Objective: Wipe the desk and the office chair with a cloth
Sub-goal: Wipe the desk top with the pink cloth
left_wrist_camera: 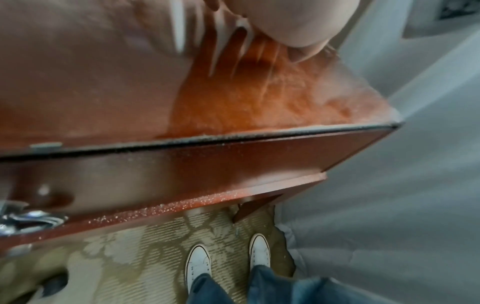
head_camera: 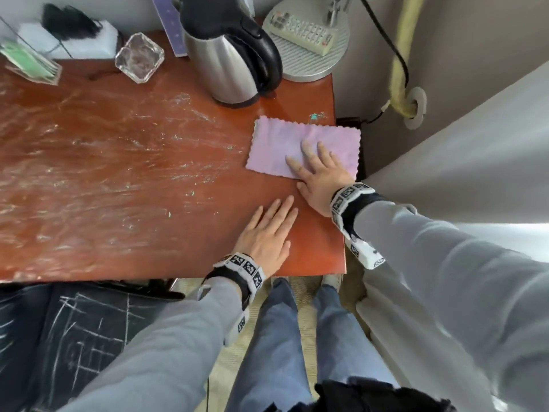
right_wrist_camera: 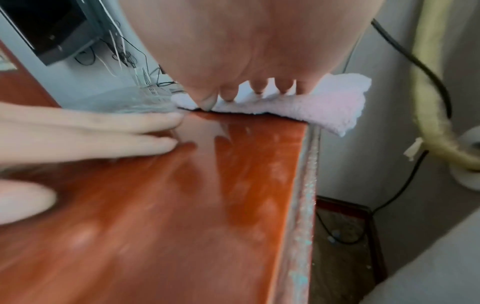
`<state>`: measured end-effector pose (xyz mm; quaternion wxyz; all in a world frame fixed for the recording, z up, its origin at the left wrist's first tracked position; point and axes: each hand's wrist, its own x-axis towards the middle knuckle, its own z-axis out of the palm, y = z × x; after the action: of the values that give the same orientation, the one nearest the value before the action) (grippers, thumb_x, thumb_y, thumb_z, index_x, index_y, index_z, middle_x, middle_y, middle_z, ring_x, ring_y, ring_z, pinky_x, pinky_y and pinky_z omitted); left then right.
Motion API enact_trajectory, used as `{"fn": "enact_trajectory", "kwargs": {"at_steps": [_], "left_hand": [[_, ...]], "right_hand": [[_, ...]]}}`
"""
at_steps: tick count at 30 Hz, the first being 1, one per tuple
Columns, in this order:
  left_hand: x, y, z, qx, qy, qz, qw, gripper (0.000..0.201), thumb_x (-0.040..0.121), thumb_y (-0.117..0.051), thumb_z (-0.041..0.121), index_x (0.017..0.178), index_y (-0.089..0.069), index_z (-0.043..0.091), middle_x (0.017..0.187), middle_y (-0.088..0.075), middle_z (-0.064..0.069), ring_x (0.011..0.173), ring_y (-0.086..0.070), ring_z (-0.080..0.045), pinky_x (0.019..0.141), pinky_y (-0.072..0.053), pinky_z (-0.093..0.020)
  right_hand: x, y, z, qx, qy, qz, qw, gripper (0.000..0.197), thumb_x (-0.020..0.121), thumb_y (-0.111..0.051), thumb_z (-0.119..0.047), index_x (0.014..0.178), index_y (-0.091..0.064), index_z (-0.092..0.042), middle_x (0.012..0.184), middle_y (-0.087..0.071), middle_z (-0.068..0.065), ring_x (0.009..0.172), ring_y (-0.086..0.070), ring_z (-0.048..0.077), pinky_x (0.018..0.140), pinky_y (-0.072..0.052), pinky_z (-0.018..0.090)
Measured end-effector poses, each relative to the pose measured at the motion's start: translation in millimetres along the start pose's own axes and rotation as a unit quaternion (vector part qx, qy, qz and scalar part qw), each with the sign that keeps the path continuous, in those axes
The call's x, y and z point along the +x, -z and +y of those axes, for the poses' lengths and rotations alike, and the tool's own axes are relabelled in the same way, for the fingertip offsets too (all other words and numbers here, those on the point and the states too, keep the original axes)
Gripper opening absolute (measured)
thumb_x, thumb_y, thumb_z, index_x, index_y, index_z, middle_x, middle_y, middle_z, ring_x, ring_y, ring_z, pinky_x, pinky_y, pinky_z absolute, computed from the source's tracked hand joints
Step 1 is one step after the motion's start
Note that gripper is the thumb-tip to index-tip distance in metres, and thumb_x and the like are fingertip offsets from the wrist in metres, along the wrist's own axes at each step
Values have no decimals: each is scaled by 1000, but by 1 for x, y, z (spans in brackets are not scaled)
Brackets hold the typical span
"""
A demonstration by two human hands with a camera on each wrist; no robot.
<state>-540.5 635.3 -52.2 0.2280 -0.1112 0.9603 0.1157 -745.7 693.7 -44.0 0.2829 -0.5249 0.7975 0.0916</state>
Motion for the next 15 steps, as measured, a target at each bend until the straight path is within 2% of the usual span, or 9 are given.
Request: {"fn": "enact_trajectory", "kwargs": {"at_steps": [2,5,7,10,11,13,15], "left_hand": [[1,-2,2,-14,48,-8,999,72,103,-33,41,161,5,20,167,20,0,155,9,-18,126,-4,-44],[2,-5,6,-30,63,-7,998,73,104,-32,45,161,8,21,166,20,2,155,12,-17,126,0,-42],[3,-3,6,-47,69,-4,997,73,104,-32,45,160,10,24,164,26,7,154,15,-14,126,1,-41],[5,-4,6,-51,72,-6,996,73,104,-32,47,160,8,26,164,26,9,153,16,-12,126,2,-40],[6,-6,6,-49,77,-9,996,72,103,-31,49,161,4,24,166,20,6,154,14,-13,126,1,-41],[7,-5,8,-33,87,-16,996,71,100,-24,54,160,-14,19,169,-6,-2,156,2,-18,126,-2,-44],[8,0,10,-16,90,-8,996,70,97,-22,54,154,-31,17,161,-30,-6,153,-16,-23,124,-11,-43]], "right_hand": [[-12,-7,-11,-21,43,-11,999,58,105,-19,-42,154,11,-42,162,26,4,149,18,36,123,1,50],[-21,-8,0,-49,115,-32,992,57,106,-19,-41,155,10,-42,162,27,1,150,18,33,123,3,48],[-9,5,15,-39,92,-36,994,57,106,-20,-40,155,9,-41,162,25,-1,150,18,31,124,3,46],[9,19,9,21,5,-14,1000,59,105,-18,-46,157,7,-33,164,20,1,150,16,31,124,2,45],[10,18,-4,28,17,-14,999,62,105,-17,-49,158,6,-29,164,18,3,151,15,31,124,2,45],[6,7,-30,8,97,-31,995,65,104,-18,-53,158,5,-26,164,17,2,150,16,31,123,5,44],[2,1,-34,-12,158,-50,986,63,105,-17,-52,158,4,-28,164,18,0,150,18,29,122,8,43]]}}
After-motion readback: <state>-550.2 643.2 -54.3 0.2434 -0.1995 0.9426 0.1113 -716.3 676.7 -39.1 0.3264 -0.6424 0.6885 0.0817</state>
